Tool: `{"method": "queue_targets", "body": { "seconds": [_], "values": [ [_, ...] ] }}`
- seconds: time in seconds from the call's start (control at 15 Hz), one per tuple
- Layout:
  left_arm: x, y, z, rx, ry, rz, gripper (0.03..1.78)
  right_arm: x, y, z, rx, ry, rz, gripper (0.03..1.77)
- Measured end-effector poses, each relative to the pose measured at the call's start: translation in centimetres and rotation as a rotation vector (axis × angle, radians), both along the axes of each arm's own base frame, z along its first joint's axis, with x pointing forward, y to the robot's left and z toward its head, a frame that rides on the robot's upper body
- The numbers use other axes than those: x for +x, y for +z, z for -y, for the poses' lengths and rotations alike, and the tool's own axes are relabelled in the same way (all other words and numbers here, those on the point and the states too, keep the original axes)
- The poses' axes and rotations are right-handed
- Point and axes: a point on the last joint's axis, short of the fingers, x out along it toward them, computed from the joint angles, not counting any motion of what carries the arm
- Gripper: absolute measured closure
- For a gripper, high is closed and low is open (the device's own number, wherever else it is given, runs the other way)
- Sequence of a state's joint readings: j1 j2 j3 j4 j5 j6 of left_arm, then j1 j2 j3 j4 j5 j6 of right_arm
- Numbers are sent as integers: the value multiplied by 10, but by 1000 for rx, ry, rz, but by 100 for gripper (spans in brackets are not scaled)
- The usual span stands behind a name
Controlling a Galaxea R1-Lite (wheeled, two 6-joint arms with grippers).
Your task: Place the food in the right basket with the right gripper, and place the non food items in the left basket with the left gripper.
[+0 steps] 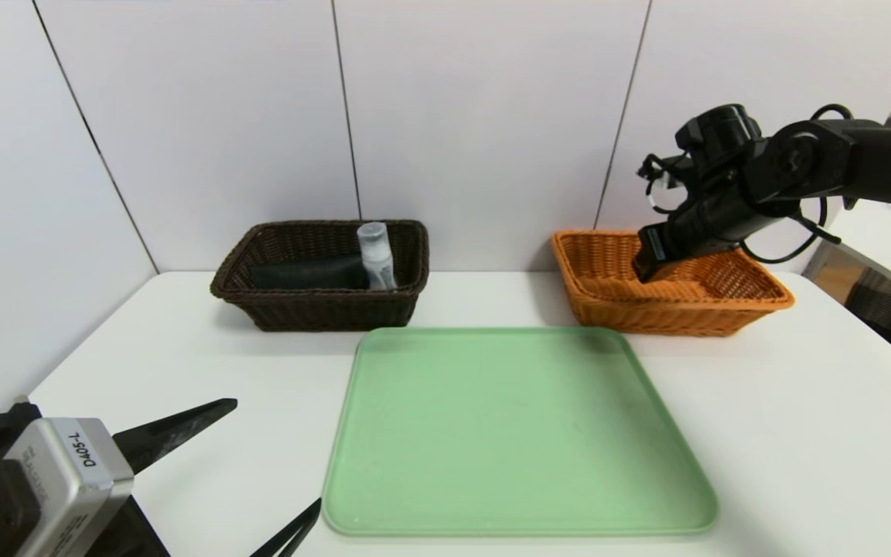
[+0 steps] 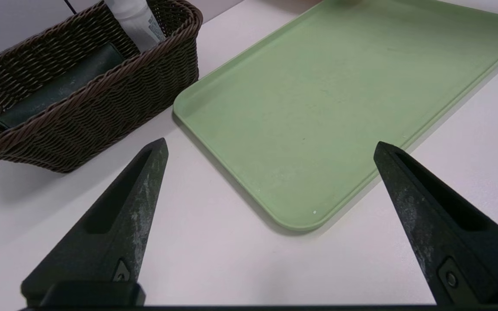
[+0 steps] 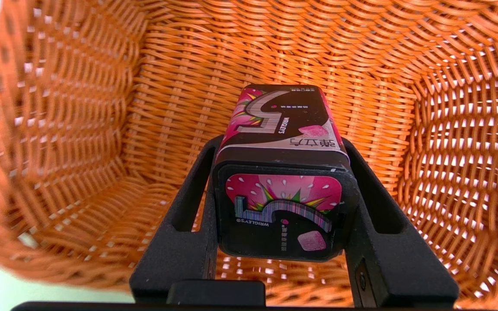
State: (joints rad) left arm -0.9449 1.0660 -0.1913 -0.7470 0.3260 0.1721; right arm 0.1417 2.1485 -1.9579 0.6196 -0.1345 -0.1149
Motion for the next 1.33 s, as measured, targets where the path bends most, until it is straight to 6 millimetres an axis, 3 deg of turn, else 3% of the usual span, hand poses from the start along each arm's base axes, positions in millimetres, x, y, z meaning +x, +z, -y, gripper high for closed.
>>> {"method": "queue_targets", "body": {
  "seconds": [0.33, 0.8, 1.07, 1.33],
  "values": [
    [0, -2, 0, 7, 1, -5, 12, 4, -8, 4, 0, -11, -24, 101],
    [1, -2, 1, 11, 7, -7, 12, 0, -6, 5, -1, -10, -30, 50],
    [2, -2, 0, 12, 16, -8, 12, -22, 13, 5, -3, 11, -33, 34],
    [3, -2, -2, 12, 31, -7, 12, -64, 40, 8, 3, 56, -10, 24]
  ]
}}
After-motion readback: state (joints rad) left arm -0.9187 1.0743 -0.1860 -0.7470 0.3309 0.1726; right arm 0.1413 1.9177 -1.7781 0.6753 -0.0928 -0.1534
